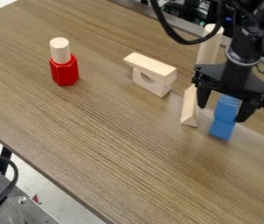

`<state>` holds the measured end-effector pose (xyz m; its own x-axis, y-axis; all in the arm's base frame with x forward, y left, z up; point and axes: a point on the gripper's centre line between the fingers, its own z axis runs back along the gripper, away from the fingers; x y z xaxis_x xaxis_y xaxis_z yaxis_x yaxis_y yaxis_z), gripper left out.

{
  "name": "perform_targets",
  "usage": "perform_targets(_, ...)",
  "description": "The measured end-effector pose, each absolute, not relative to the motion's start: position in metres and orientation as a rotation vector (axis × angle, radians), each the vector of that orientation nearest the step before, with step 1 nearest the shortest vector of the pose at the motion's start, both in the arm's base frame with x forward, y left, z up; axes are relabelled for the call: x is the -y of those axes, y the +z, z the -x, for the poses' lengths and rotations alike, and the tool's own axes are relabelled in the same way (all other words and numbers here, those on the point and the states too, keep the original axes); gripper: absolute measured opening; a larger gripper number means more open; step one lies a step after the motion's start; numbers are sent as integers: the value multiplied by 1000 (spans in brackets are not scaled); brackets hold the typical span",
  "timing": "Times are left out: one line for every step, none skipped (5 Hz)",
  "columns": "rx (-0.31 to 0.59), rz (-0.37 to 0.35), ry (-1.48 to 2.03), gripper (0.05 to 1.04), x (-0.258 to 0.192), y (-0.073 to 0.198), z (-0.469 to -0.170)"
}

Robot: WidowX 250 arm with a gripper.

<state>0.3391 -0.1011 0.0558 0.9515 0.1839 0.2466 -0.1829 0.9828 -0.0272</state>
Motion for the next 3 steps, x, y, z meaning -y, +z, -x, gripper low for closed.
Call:
perform_targets(221,-8,186,985,100,45,-335)
perform_targets(235,5,191,985,101,52,-336)
perform_targets(273,40,199,985,104,70,-337)
